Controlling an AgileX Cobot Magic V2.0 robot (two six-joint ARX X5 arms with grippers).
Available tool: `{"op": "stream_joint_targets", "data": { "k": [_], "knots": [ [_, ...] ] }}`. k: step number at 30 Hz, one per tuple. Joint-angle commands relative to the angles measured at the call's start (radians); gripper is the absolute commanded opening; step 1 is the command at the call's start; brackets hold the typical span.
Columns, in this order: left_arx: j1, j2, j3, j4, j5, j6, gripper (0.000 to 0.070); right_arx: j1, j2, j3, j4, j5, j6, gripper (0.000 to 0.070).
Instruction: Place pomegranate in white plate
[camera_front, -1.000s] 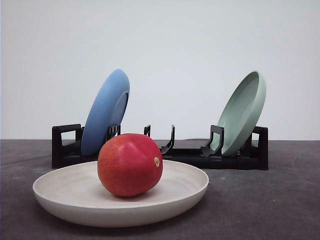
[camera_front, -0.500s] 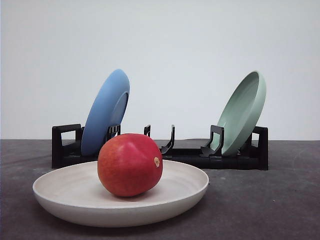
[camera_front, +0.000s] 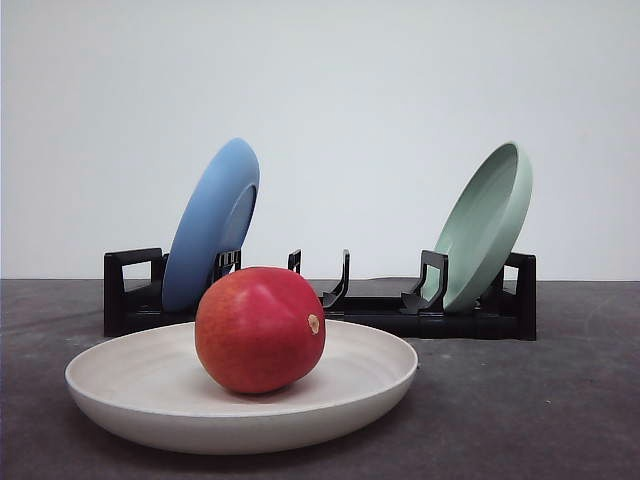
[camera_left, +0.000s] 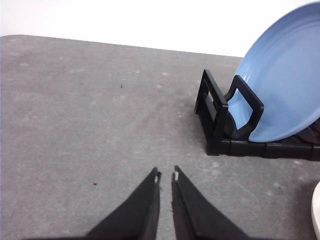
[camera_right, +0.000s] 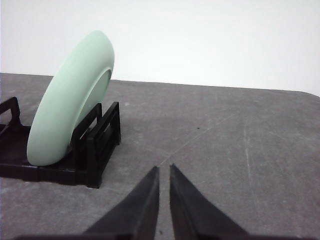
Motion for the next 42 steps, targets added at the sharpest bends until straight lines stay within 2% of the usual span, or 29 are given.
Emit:
{"op": "stream_joint_targets", "data": {
  "k": [1, 42],
  "knots": [
    [0.001, 0.0, -0.011, -0.003, -0.004, 0.007, 0.0027, -0.002, 0.001, -0.004, 0.009, 0.001, -0.002, 0.0033],
    [0.001, 0.0, -0.011, -0.003, -0.004, 0.007, 0.0026, -0.002, 0.001, -0.004, 0.009, 0.001, -0.002, 0.0033]
  ]
}}
